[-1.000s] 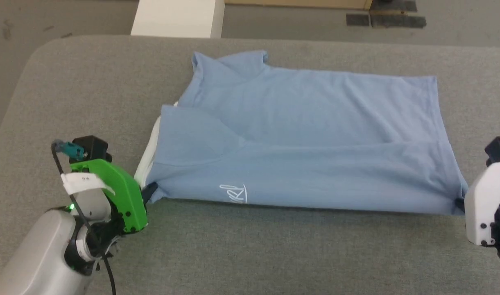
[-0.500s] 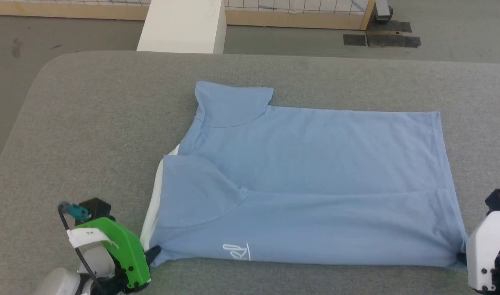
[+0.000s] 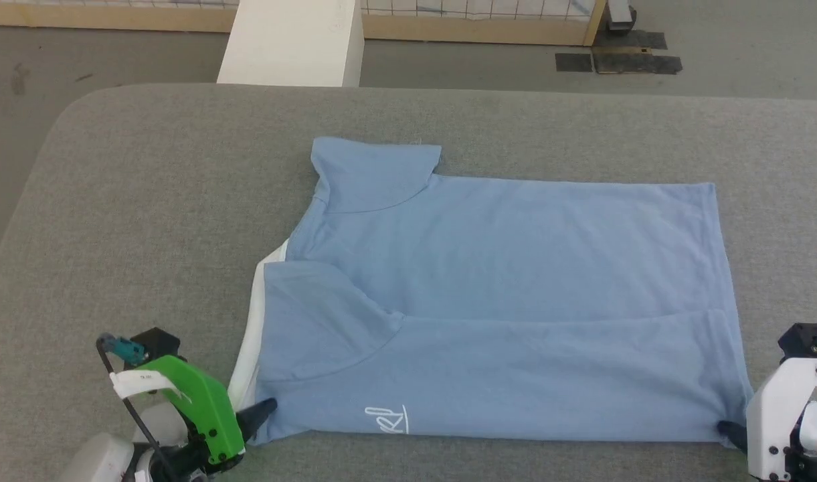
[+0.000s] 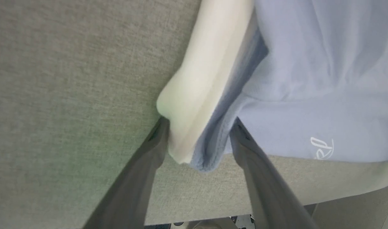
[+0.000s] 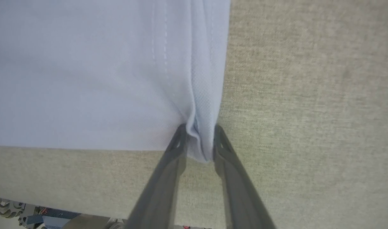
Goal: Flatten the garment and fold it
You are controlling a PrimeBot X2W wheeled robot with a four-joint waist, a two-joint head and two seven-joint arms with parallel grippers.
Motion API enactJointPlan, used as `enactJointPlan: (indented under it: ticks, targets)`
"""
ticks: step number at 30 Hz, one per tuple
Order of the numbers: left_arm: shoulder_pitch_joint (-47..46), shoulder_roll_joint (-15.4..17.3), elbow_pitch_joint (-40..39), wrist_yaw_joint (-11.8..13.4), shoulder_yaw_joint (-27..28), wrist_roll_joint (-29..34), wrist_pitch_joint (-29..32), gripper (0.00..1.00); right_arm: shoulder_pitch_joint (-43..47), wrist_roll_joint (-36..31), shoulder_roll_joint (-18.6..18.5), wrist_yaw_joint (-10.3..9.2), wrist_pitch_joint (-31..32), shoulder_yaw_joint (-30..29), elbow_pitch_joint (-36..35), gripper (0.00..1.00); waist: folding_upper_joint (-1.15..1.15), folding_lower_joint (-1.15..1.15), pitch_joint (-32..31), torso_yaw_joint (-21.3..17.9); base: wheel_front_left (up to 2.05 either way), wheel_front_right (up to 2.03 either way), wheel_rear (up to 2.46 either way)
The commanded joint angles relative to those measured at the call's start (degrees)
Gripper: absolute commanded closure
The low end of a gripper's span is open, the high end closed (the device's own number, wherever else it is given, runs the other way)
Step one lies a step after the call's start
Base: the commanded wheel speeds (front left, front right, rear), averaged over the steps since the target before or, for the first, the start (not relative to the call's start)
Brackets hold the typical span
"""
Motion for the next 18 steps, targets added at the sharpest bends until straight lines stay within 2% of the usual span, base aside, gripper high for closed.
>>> enactJointPlan:
  ticks: [1, 8, 12, 18]
  targets:
    - [-0.63, 0.89, 0.98, 0.07, 0.21, 0.31, -0.14, 0.00, -0.50, 0.35, 0.08, -0.09, -0.28, 0.30, 0.86, 0.00, 0.00, 0.00, -0.52, -0.21, 0.00, 0.00, 0.00]
    - [-2.88, 3.62, -4.08, 0.70, 1.64, 0.93, 0.78, 0.00, -2.32, 3.06, -0.98, -0.09, -0.67, -0.79, -2.98, 0.00, 0.00, 0.00, -2.66, -0.49, 0.00, 0.00, 0.00]
    - [-5.07, 4.07, -8.40, 0.80, 3.51, 1.16, -0.72, 0.00, -4.68, 4.82, -0.98, -0.09, -1.68, -3.00, -6.68, 0.00, 0.00, 0.00, -3.65, -0.55, 0.00, 0.00, 0.00]
    - [-8.18, 3.25, -10.31, -2.28, 5.74, 5.38, -10.85, 0.00, -8.33, 3.87, 0.02, -0.09, -8.30, -6.51, -10.30, 0.00, 0.00, 0.00, -3.85, -0.90, 0.00, 0.00, 0.00]
